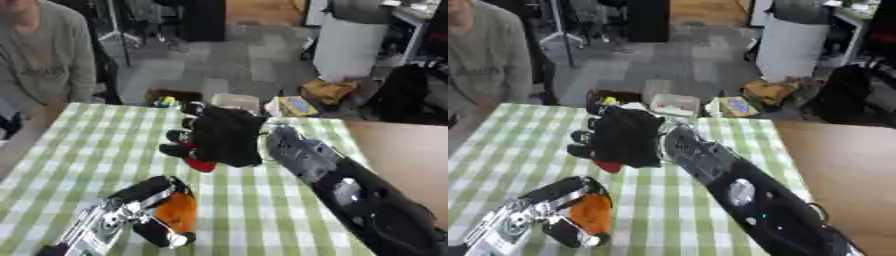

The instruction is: Pour the contents of one cup into another cup.

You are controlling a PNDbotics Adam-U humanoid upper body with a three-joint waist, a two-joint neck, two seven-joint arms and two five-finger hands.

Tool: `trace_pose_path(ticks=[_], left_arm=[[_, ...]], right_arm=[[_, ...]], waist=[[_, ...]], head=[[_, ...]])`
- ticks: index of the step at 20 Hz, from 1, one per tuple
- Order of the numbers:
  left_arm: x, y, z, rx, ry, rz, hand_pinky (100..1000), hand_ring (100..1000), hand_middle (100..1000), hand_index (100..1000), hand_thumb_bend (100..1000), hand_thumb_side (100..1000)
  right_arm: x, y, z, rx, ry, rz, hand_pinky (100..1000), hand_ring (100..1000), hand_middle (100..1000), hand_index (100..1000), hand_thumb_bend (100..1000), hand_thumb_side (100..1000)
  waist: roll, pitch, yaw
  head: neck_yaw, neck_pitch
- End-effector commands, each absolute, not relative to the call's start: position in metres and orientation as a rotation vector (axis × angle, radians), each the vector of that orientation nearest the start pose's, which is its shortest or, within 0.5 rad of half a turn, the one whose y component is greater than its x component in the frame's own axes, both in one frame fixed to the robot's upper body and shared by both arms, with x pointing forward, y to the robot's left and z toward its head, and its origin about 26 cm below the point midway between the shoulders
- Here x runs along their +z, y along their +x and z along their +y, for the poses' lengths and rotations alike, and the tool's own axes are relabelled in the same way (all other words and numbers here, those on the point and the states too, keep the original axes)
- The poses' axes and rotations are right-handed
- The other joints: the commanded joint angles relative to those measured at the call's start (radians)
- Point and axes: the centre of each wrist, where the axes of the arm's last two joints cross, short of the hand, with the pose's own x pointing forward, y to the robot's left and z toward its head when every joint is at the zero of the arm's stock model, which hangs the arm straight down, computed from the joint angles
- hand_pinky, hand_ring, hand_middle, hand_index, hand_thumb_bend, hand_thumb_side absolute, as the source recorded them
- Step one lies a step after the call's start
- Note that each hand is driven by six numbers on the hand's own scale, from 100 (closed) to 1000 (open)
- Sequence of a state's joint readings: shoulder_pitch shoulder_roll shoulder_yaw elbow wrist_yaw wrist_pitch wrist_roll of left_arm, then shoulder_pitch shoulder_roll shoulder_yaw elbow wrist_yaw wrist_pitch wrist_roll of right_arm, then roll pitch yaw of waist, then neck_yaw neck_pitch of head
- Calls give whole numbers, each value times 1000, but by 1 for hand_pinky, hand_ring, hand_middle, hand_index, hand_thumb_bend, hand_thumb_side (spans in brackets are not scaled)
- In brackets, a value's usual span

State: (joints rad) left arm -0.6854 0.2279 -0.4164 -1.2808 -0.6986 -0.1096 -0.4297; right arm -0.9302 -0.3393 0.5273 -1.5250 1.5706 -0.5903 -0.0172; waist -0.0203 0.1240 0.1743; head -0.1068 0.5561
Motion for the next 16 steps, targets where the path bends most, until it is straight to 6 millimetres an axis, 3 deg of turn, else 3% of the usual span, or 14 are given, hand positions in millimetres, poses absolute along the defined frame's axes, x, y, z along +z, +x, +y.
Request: trace_pose_path(ticks=[1,8,16], left_arm=[[127,408,145,-1636,432,-1644,469,431,369,676,438,195],[131,407,146,-1647,552,-1685,476,431,369,676,458,205],[124,405,143,-1661,541,-1686,474,432,369,676,464,208]], right_arm=[[266,373,-106,-1749,1170,1660,636,330,580,868,100,100],[279,363,-114,-1698,1204,1750,616,319,552,867,100,100],[287,365,-122,-1683,1261,1750,625,323,563,867,100,100]], waist=[[6,-11,-4],[10,-7,-11],[13,-6,-9]], head=[[8,20],[17,35],[15,33]])
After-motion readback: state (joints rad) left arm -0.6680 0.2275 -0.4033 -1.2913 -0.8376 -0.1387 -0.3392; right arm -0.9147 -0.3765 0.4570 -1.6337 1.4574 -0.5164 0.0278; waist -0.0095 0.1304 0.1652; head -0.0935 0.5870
